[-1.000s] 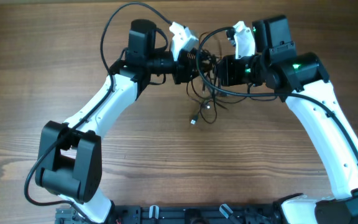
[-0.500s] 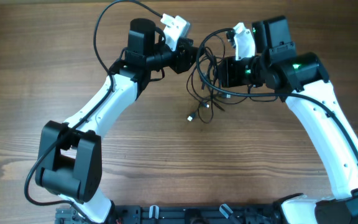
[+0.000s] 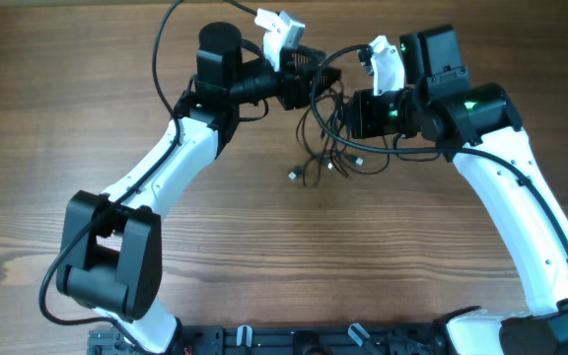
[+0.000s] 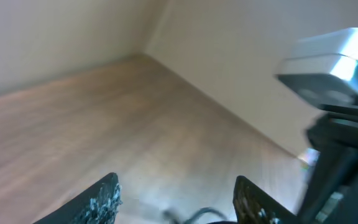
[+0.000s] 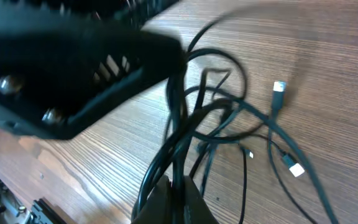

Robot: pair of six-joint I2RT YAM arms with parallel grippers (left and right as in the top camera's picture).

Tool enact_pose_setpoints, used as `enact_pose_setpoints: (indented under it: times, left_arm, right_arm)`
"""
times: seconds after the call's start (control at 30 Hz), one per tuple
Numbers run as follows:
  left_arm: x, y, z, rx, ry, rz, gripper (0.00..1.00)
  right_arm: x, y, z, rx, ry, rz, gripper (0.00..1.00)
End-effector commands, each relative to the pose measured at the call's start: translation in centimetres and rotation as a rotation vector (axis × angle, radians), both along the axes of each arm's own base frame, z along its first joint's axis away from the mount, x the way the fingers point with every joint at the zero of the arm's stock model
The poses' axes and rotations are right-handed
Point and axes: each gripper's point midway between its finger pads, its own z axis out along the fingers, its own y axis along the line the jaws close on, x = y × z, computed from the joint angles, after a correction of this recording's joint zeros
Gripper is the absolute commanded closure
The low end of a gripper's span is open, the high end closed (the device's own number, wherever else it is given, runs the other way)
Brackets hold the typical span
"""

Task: Untangle cables

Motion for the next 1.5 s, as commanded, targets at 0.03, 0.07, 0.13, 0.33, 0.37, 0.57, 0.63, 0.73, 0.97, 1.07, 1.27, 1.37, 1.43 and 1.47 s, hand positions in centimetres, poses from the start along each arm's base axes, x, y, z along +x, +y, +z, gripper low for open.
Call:
enact_pose_setpoints:
  times: [0.03,0.07,0.13,0.33,0.37,0.57,0.63,0.73,0.97,1.07,1.27,1.37,1.43,1.47]
  left_arm:
    - [-2.8,-1.7,-0.3,-0.025,0.08,-0.141,0.37]
    - [-2.9,-1.8,-0.4,-0.023,0.088,-0.143,0.37]
    - [-3.0,-1.7,-0.7,-0.017,0.106,-0.142,0.37]
    - [-1.2,1.0,-3.0,0.053,0.137,-0.052,0.38]
    - [-0.8,1.7,-3.2,0.057,0.149,-0.034,0.38]
    - [0.9,4.3,-3.2,0.052,0.153,0.027,0.4]
    - [0.7,4.2,-3.3,0.053,0.155,0.023,0.4]
    - [0.4,3.6,-3.3,0.06,0.142,0.007,0.41]
    - [-2.0,4.0,-6.9,0.215,0.043,-0.091,0.41]
    - [-2.7,4.2,-7.8,0.246,0.032,-0.122,0.42]
    - [-3.8,3.3,-7.1,0.218,-0.03,-0.195,0.48]
    - [-3.8,3.1,-7.0,0.223,-0.062,-0.202,0.5]
    - [-3.7,3.0,-6.9,0.226,-0.094,-0.208,0.51]
    - [-3.7,2.9,-6.8,0.223,-0.104,-0.208,0.52]
  right_arm:
    - [0.0,0.4,0.6,0.006,-0.025,0.024,0.96]
    - [0.0,0.4,0.6,0.006,-0.025,0.024,0.95]
    - [0.0,0.4,0.6,0.006,-0.025,0.023,0.96]
    - [0.1,0.1,0.4,-0.01,-0.028,0.019,0.96]
    - [0.1,0.1,0.4,-0.011,-0.029,0.02,0.96]
    - [0.0,0.1,0.4,-0.012,-0.026,0.021,0.96]
    - [0.0,0.1,0.4,-0.012,-0.026,0.021,0.96]
    - [-0.1,0.1,0.3,-0.013,-0.023,0.021,0.96]
    - [-0.5,-0.1,0.0,-0.022,-0.001,0.023,0.95]
    - [-0.5,-0.1,0.0,-0.021,-0.002,0.022,0.96]
    - [-0.8,0.4,0.3,0.009,0.003,0.046,0.96]
    - [-1.3,1.1,0.6,0.04,0.005,0.097,0.96]
    - [-1.7,1.4,0.7,0.059,0.013,0.115,0.96]
    - [-1.7,1.4,0.8,0.062,0.014,0.117,0.96]
